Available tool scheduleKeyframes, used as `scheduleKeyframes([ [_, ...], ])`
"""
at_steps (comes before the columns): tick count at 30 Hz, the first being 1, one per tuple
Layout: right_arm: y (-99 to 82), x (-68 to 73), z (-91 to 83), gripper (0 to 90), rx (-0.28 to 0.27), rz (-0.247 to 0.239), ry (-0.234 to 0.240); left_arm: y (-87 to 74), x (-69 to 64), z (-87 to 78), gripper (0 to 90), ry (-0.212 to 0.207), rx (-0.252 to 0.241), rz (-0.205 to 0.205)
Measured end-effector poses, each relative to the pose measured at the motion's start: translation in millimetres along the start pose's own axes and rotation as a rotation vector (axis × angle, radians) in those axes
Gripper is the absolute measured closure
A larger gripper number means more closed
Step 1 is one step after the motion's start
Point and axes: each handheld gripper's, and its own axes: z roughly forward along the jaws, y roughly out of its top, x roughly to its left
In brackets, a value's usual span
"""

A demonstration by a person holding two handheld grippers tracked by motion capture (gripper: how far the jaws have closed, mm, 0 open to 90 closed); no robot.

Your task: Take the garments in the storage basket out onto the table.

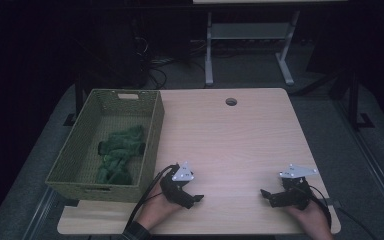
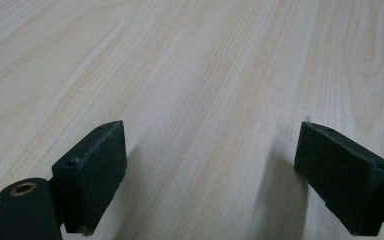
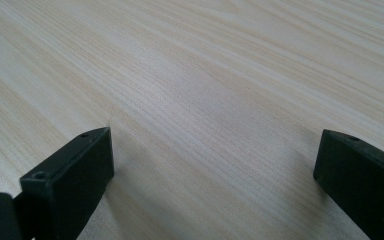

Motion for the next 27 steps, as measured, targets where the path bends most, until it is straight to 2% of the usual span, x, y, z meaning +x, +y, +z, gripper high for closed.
scheduleKeyframes([
  [10, -0.1, 0.1, -0.1, 2.2, 0.003, 0.000, 0.000, 0.6, 0.0, 0.5, 13.1, 0.005, -0.001, -0.007],
  [12, 0.0, 0.3, -0.1, 2.3, 0.002, 0.003, 0.000, 0.5, 0.3, 0.3, 13.0, 0.001, -0.003, -0.016],
  [13, 0.0, 0.2, -0.1, 2.3, 0.003, 0.001, 0.000, 0.4, 1.6, 0.3, 13.0, -0.008, -0.016, -0.034],
  [20, 0.0, 0.3, -0.1, 2.2, 0.002, 0.004, 0.000, 3.1, 3.3, -1.3, 13.4, -0.028, 0.004, -0.045],
  [22, 0.0, 0.3, -0.1, 2.2, 0.002, 0.004, 0.000, 5.4, 1.9, -2.9, 13.4, -0.026, 0.018, -0.028],
  [27, 0.0, 0.3, -0.1, 2.3, 0.002, 0.003, 0.000, 8.5, 0.7, -5.7, 13.5, -0.026, 0.020, -0.030],
])
